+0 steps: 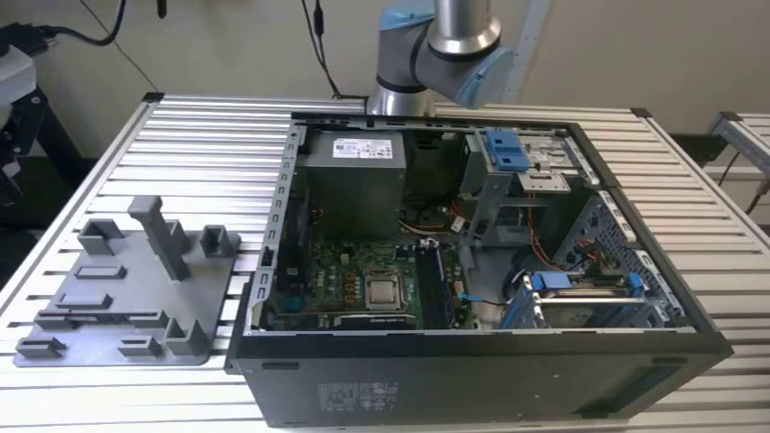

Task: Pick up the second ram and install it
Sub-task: 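Pick up the second ram and move it above second insertion slot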

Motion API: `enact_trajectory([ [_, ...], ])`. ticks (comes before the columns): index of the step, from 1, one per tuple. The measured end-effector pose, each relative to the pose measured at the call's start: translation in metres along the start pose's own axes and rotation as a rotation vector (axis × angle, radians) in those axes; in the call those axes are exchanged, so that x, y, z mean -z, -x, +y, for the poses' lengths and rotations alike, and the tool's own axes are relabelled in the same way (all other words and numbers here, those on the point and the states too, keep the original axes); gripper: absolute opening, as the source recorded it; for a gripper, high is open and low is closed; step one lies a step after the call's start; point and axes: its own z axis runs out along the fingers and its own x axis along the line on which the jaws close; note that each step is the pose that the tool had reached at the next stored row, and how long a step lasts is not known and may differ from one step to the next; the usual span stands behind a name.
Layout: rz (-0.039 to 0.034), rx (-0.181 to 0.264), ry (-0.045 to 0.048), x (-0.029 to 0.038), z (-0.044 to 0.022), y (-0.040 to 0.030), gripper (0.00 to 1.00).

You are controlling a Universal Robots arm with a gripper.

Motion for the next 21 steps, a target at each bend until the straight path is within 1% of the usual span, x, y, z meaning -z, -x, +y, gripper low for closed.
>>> enact_trajectory([
  [5,0.0073,0.091,-0.0012,-0.0002,0.0000,0.0000,0.11],
  [8,0.0109,0.144,-0.0036,-0.0003,0.0000,0.0000,0.11],
  [16,0.0202,0.283,-0.0175,-0.0013,-0.0001,0.0000,0.11],
  [21,0.0264,0.362,-0.0234,-0.0019,-0.0001,0.0000,0.11],
])
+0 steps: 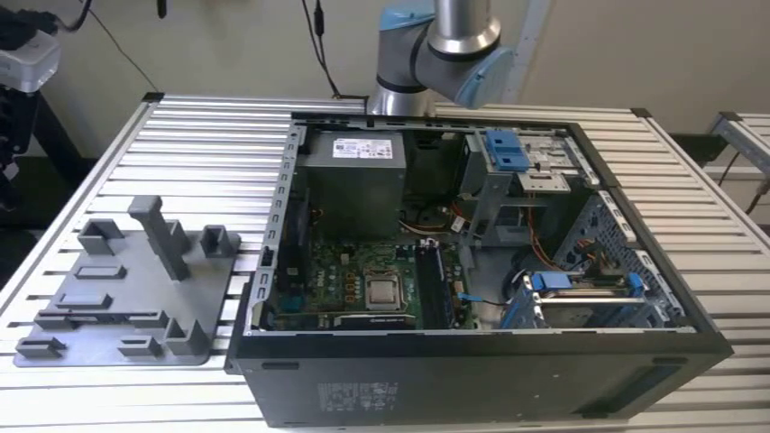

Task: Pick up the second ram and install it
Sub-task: 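Pick up the second ram and move it above second insertion slot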

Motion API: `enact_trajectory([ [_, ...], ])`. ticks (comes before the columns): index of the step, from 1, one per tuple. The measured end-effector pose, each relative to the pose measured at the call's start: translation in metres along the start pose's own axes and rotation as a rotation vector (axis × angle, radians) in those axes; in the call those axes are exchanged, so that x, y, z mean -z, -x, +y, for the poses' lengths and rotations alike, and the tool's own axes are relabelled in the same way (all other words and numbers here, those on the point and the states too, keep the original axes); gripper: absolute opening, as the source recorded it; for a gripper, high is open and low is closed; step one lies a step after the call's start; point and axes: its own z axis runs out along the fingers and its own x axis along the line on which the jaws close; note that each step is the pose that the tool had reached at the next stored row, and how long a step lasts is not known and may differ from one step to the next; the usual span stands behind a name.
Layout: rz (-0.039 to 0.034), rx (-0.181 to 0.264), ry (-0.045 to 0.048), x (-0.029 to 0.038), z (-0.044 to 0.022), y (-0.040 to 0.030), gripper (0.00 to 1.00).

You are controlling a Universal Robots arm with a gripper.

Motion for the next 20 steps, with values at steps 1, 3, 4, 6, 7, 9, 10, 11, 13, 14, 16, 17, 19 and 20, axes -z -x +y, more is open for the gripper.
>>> enact_trajectory([
  [1,0.0014,0.019,-0.0010,-0.0002,0.0000,0.0000,0.11],
  [3,0.0042,0.054,-0.0026,-0.0004,0.0000,0.0000,0.11],
  [4,0.0057,0.074,-0.0031,-0.0005,0.0000,0.0000,0.11],
  [6,0.0082,0.110,-0.0038,-0.0007,0.0000,0.0000,0.11],
  [7,0.0095,0.128,-0.0041,-0.0008,0.0000,0.0000,0.11],
  [9,0.0115,0.164,-0.0045,-0.0010,0.0000,0.0000,0.11],
  [10,0.0123,0.181,-0.0046,-0.0010,0.0000,0.0000,0.11],
  [11,0.0130,0.197,-0.0049,-0.0011,0.0000,0.0000,0.11],
  [13,0.0143,0.227,-0.0051,-0.0012,0.0000,0.0000,0.11],
  [14,0.0149,0.240,-0.0051,-0.0012,0.0000,0.0000,0.11],
  [16,0.0159,0.268,-0.0059,-0.0012,0.0001,0.0000,0.11],
  [17,0.0160,0.280,-0.0073,-0.0012,0.0000,0.0000,0.11],
  [19,0.0133,0.297,-0.0173,-0.0013,0.0002,0.0000,0.11],
  [20,0.0113,0.303,-0.0240,-0.0014,0.0002,0.0000,0.11],
])
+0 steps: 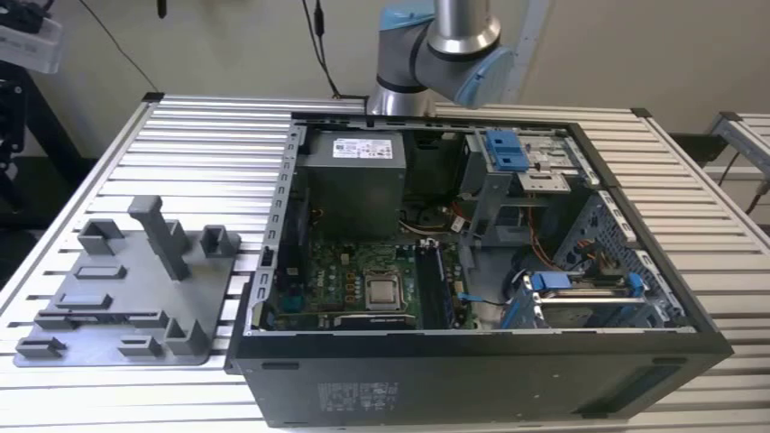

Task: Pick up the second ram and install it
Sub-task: 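Pick up the second ram and move it above second insertion slot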

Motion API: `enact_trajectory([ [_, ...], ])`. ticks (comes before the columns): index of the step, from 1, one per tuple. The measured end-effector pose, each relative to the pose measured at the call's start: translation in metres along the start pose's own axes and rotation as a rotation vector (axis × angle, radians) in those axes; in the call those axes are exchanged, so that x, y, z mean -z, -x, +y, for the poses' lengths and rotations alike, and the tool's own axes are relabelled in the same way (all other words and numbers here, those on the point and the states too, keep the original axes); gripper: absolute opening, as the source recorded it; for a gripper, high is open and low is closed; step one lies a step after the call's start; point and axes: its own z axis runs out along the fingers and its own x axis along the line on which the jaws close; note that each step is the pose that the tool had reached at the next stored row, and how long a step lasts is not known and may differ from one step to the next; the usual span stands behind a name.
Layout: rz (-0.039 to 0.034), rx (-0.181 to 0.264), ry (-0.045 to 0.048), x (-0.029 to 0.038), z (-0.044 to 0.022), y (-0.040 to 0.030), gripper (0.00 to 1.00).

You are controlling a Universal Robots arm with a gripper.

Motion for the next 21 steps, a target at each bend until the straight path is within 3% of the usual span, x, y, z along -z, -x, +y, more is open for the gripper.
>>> enact_trajectory([
  [3,-0.0015,0.019,-0.0113,-0.0004,0.0007,-0.0002,0.11],
  [17,0.0010,0.177,-0.0124,-0.0024,0.0048,-0.0009,0.11],
  [21,0.0010,0.183,-0.0125,-0.0025,0.0049,-0.0009,0.11],
])
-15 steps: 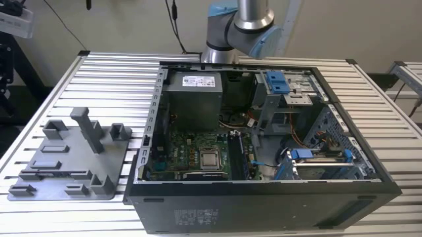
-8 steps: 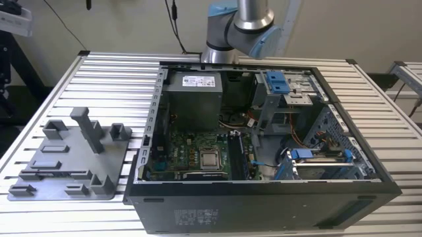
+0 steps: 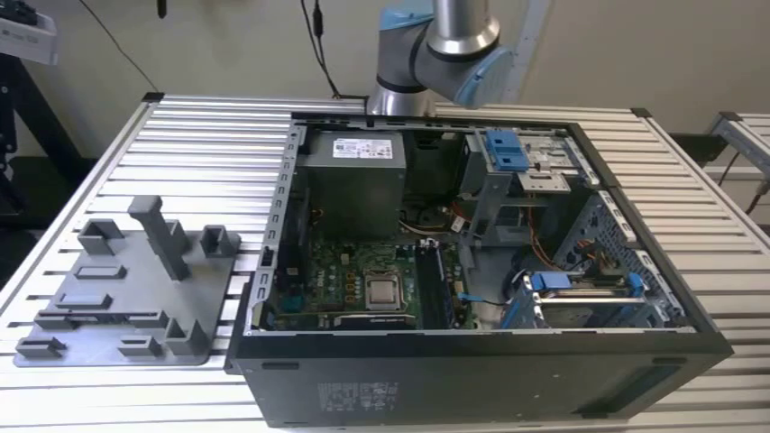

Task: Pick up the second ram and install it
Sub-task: 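Pick up the second ram and move it above second insertion slot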

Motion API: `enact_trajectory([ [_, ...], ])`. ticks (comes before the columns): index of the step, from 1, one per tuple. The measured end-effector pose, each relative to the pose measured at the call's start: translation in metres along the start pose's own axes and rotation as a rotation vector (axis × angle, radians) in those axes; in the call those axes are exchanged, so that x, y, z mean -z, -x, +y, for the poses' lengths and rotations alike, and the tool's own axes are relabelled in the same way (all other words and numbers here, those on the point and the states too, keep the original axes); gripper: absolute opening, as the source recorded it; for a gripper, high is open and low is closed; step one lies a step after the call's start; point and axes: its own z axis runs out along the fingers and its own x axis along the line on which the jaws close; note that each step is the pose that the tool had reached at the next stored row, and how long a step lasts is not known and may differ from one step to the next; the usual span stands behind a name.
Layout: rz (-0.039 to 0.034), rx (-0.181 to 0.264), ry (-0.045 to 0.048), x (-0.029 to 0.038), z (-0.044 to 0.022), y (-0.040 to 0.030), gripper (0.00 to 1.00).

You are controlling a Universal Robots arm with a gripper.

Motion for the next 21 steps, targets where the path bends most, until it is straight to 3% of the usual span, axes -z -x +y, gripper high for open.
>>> enact_trajectory([
  [7,-0.0002,0.000,0.0001,0.0000,0.0000,0.0000,0.12],
  [9,-0.0003,0.000,0.0001,0.0000,0.0000,0.0000,0.24],
  [10,-0.0003,0.000,0.0000,0.0000,0.0000,0.0000,0.24],
  [12,-0.0004,0.000,0.0001,0.0000,0.0000,0.0000,0.36],
  [13,-0.0004,0.000,0.0001,0.0000,0.0000,0.0000,0.36],
  [17,-0.0005,0.000,0.0001,0.0000,0.0000,0.0000,0.54],
  [21,-0.0006,0.000,0.0001,0.0000,0.0000,0.0000,0.54],
])
